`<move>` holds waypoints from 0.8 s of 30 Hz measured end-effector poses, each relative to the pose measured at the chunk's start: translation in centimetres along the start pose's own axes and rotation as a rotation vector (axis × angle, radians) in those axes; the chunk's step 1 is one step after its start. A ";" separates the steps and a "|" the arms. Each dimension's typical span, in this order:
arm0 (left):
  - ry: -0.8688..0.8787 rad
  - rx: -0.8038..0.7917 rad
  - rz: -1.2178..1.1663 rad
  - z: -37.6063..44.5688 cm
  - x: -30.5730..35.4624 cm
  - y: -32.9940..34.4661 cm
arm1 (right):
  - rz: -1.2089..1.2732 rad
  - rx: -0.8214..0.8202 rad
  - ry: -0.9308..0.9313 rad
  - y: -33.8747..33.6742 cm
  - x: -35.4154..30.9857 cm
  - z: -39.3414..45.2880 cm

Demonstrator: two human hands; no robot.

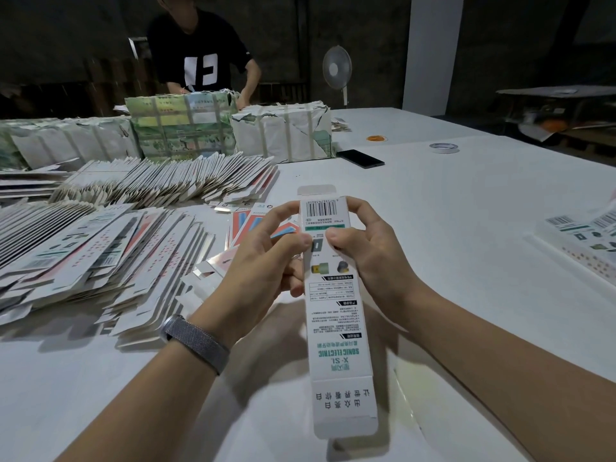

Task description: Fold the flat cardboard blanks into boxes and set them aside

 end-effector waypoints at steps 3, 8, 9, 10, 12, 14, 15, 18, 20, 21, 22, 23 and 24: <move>-0.009 -0.012 -0.001 0.0 -0.1 0.1 | 0.020 0.034 -0.024 -0.3 -0.1 0.3; -0.012 -0.034 -0.005 0.1 -0.4 0.4 | -0.001 0.076 -0.055 -0.8 -0.1 0.5; -0.010 -0.037 -0.003 0.1 -0.4 0.4 | 0.004 0.080 -0.057 -0.8 -0.1 0.5; -0.008 -0.041 0.001 0.1 -0.4 0.3 | 0.008 0.089 -0.061 -0.9 -0.2 0.5; -0.009 -0.051 0.005 0.1 -0.6 0.3 | 0.006 0.113 -0.085 -1.2 -0.4 0.4; -0.011 -0.053 0.008 0.2 -0.7 0.3 | 0.015 0.136 -0.115 -1.5 -0.7 0.3; -0.011 -0.051 0.010 0.2 -0.7 0.3 | 0.021 0.144 -0.126 -1.6 -0.8 0.3; -0.014 -0.052 0.015 0.2 -0.7 0.3 | 0.036 0.162 -0.142 -1.8 -1.0 0.2; -0.018 -0.056 0.019 0.2 -0.8 0.3 | 0.048 0.161 -0.142 -1.8 -1.1 0.3; -0.020 -0.058 0.020 0.1 -0.8 0.3 | 0.061 0.158 -0.142 -1.9 -1.2 0.3; -0.020 -0.062 0.022 0.1 -0.9 0.4 | 0.079 0.157 -0.142 -1.9 -1.3 0.3; -0.019 -0.065 0.024 0.0 -0.9 0.5 | 0.099 0.157 -0.140 -1.9 -1.3 0.3; -0.016 -0.065 0.028 0.0 -0.9 0.5 | 0.117 0.160 -0.137 -1.9 -1.3 0.3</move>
Point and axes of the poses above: each hand's wrist, its own z-axis towards the middle knuckle, its own y-axis out of the palm, x = y × z, the point moved 10 cm from there along z, towards the middle knuckle, and after that the axes turned 7 degrees about x, right-handed, at the moved point
